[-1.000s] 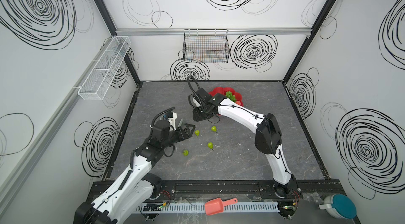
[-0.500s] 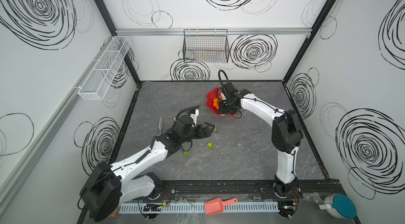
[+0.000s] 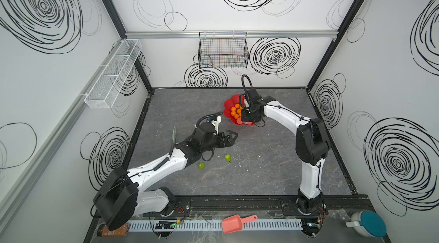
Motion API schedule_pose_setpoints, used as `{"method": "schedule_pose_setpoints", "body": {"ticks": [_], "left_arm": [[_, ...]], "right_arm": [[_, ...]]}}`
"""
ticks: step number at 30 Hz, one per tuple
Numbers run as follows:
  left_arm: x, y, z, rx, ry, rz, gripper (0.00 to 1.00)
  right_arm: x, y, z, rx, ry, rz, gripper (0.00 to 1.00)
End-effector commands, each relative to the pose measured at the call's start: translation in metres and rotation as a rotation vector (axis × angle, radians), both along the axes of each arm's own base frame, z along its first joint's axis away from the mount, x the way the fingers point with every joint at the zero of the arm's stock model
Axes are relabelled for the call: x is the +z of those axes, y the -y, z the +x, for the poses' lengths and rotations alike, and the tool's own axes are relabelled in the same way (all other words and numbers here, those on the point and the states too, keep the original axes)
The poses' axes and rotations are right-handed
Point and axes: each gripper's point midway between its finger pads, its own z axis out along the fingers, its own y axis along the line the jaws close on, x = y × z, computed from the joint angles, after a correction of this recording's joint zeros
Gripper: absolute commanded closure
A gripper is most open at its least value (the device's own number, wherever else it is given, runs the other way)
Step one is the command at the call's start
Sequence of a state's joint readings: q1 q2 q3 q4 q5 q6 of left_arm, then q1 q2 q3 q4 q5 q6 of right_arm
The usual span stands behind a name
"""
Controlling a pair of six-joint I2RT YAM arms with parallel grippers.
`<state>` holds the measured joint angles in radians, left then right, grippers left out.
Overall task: Place and organize the fake fruits in the fruit bowl
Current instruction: 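Lower the peach into the bowl beside the other peaches and open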
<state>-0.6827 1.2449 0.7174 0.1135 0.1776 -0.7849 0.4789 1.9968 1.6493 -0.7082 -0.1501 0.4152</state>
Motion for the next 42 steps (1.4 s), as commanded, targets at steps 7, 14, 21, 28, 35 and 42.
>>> {"method": "schedule_pose_setpoints", "body": {"ticks": [7, 14, 21, 28, 35, 42], "left_arm": [[0.018, 0.001, 0.006, 0.014, 0.055, -0.023, 0.04], [0.017, 0.0, 0.007, 0.014, 0.054, -0.023, 0.04], [0.017, -0.003, 0.006, 0.017, 0.055, -0.02, 0.04], [0.017, -0.005, 0.007, 0.02, 0.056, -0.02, 0.04], [0.018, -0.005, 0.006, 0.013, 0.056, -0.019, 0.04], [0.019, -0.006, 0.005, 0.015, 0.058, -0.021, 0.04]], "right_arm": [[-0.01, 0.003, 0.023, -0.01, 0.012, -0.047, 0.52], [-0.013, 0.004, 0.026, -0.011, 0.009, -0.057, 0.49], [-0.01, 0.005, 0.026, -0.01, 0.012, -0.057, 0.44], [0.001, 0.008, 0.027, -0.013, 0.03, -0.068, 0.45], [0.02, 0.011, 0.029, -0.019, 0.06, -0.072, 0.48], [0.014, 0.01, 0.031, -0.012, 0.049, -0.079, 0.54]]}}
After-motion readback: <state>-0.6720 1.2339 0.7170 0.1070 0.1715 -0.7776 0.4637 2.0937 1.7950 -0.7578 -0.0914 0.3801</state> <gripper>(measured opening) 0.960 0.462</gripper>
